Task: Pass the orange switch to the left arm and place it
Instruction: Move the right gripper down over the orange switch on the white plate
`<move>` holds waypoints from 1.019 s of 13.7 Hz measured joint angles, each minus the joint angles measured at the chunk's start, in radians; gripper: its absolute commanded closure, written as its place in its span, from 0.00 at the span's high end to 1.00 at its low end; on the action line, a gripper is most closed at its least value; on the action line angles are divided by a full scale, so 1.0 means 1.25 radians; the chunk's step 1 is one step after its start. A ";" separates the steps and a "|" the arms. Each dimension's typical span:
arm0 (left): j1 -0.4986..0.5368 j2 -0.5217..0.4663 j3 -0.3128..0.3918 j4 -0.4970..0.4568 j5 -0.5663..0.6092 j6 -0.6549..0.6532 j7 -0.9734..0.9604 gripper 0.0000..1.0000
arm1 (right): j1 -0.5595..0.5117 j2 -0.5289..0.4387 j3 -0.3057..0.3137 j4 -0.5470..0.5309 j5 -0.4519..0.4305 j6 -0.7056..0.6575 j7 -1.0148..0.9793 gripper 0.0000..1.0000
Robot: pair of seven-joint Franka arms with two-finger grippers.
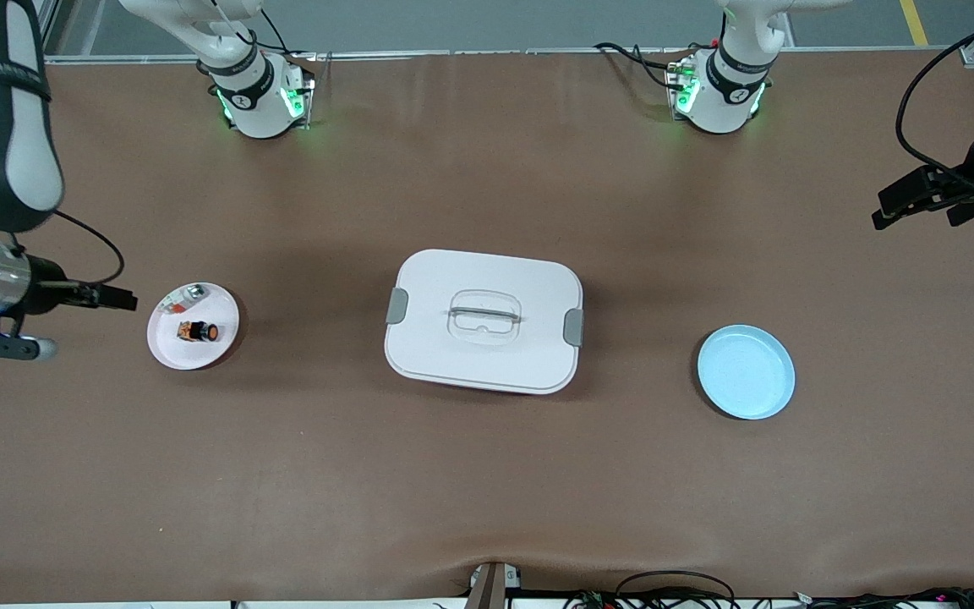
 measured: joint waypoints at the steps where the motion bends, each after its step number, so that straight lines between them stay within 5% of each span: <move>1: 0.000 0.000 0.000 0.000 0.000 0.000 0.000 1.00 | -0.001 0.008 0.000 -0.032 0.000 0.045 0.000 1.00; 14: 0.000 0.000 0.001 0.000 0.000 0.000 0.000 1.00 | -0.020 0.159 -0.001 -0.085 -0.001 0.280 -0.008 1.00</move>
